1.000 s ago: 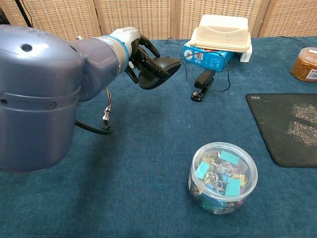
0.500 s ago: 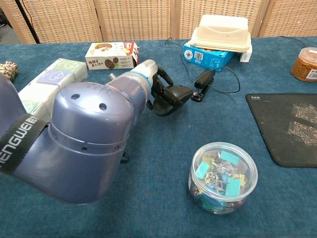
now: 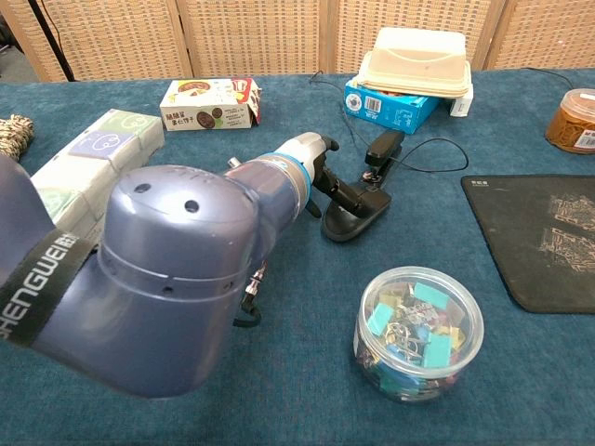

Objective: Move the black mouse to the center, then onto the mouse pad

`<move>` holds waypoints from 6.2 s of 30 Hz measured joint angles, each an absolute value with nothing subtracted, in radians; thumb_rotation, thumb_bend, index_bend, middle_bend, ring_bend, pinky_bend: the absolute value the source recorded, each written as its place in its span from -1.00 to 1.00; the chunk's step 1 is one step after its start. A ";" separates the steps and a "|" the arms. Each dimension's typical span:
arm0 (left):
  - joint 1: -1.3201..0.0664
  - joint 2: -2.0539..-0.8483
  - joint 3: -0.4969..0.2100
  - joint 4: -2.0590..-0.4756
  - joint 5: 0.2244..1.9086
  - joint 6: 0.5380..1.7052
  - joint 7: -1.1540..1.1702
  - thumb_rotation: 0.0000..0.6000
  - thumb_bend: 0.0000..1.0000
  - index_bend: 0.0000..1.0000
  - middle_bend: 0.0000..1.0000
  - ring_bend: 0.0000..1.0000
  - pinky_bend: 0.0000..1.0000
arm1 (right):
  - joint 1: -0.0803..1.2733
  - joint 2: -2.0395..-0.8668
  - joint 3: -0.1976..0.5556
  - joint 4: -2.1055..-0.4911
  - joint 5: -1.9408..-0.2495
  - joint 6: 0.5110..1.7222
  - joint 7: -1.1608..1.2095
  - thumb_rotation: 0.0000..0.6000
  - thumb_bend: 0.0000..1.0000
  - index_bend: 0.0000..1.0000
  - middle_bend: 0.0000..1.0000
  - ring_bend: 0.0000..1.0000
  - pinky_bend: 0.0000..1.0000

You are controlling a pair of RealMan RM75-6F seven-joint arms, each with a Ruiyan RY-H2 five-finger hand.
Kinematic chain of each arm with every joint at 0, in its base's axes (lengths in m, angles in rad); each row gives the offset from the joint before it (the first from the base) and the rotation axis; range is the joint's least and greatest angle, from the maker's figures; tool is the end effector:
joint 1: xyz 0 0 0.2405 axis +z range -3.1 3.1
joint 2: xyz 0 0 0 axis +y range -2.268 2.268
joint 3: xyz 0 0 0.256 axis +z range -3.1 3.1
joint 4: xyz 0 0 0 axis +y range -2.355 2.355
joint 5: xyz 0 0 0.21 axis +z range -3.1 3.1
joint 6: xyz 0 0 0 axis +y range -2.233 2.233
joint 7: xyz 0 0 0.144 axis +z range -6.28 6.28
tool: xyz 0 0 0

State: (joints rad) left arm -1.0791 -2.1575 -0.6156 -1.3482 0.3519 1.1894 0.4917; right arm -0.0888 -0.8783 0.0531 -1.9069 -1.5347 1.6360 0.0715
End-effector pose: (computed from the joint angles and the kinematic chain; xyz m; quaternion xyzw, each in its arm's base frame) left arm 0.0203 0.3224 -0.1350 -0.5074 -0.6940 -0.3904 0.3295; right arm -0.2794 -0.1293 0.2238 0.5194 -0.4161 0.4273 0.6120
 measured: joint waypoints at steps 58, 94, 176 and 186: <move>-0.175 -1.057 -0.054 -1.764 1.414 1.521 -0.132 1.00 -0.74 -1.00 -1.00 -1.00 -1.00 | 0.257 -0.816 0.170 -2.159 -1.453 1.221 -0.195 1.00 -1.00 -1.00 -1.00 -1.00 -1.00; -0.114 -1.077 -0.085 -1.745 1.461 1.565 -0.131 1.00 -0.74 -1.00 -1.00 -1.00 -1.00 | 0.790 -1.225 0.195 -1.748 -1.548 0.758 -0.006 1.00 -1.00 -1.00 -1.00 -1.00 -1.00; -0.090 -1.058 -0.071 -1.735 1.513 1.531 -0.195 1.00 -0.74 -1.00 -1.00 -1.00 -1.00 | 0.941 -1.627 0.067 -1.178 -1.517 0.829 -0.048 1.00 -0.74 0.07 -0.10 -0.45 -0.18; -0.096 -1.064 -0.063 -1.738 1.528 1.520 -0.174 1.00 -0.74 -1.00 -1.00 -1.00 -1.00 | 0.924 -1.465 0.046 -1.347 -1.593 0.901 -0.068 1.00 -0.73 0.07 -0.10 -0.45 -0.18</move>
